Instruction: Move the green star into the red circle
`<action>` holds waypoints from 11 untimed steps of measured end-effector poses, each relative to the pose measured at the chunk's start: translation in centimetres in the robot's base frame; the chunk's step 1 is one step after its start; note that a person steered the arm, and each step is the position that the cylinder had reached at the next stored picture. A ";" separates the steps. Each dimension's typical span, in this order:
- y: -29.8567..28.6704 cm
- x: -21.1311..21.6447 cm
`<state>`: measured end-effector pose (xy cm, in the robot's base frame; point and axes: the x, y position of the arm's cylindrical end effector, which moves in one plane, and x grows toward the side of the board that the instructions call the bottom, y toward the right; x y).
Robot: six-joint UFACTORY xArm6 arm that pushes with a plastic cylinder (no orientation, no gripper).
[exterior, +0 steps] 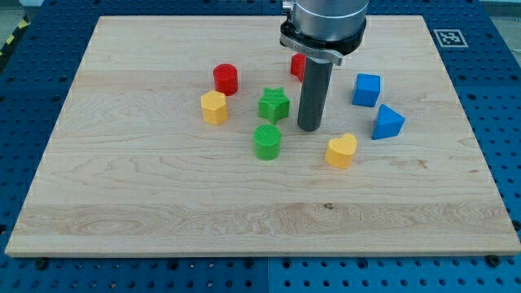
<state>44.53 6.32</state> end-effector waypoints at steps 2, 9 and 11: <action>-0.9 0.0; -8.3 -5.9; -9.2 -12.6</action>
<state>31.96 -2.91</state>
